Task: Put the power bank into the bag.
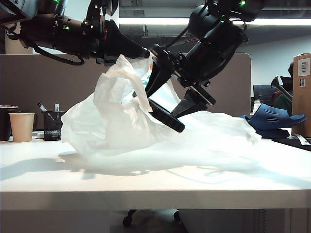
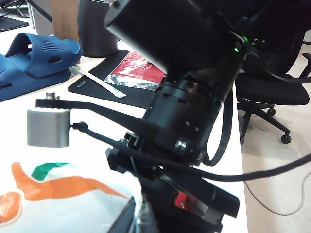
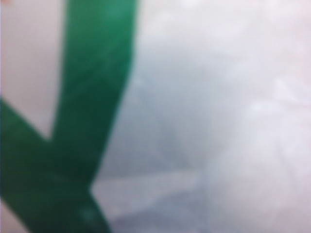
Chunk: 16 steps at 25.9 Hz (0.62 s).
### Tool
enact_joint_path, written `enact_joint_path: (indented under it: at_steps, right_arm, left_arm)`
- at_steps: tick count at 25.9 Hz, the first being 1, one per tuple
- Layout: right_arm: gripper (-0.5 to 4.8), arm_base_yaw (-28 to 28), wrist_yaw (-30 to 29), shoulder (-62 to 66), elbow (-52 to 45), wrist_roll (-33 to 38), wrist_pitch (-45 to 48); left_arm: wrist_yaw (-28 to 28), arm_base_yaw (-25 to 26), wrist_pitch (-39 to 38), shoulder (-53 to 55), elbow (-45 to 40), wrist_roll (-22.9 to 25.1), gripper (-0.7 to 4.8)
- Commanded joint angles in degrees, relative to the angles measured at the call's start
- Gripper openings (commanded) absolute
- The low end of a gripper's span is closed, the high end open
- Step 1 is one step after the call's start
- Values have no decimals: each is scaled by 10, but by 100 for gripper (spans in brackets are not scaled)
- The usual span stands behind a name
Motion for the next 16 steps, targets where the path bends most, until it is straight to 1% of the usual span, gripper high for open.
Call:
enact_joint_path:
  at_steps: [1, 3, 4, 5, 7, 9, 12, 16]
  right_arm:
    - [228, -13, 12, -7, 5, -25, -1]
    - [228, -24, 19, -7, 5, -27, -3]
    - [229, -34, 19, -7, 5, -26, 0]
    - [228, -35, 19, -7, 5, -26, 3]
    - [228, -39, 17, -7, 5, -26, 16]
    - [228, -39, 14, -6, 5, -23, 26]
    - [229, -39, 14, -6, 5, -23, 63]
    - [229, -39, 7, -5, 5, -5, 69]
  left_arm:
    - [7, 0, 7, -3, 2, -2, -6]
    - [7, 0, 7, -3, 2, -2, -6]
    - [19, 0, 7, -3, 2, -2, -5]
    - [22, 0, 7, -3, 2, -2, -6]
    - [47, 0, 7, -3, 2, -2, -5]
    - [49, 0, 7, -3, 2, -3, -6]
    - [80, 0, 7, -3, 2, -10, -5]
    - [78, 0, 16, -3, 2, -10, -6]
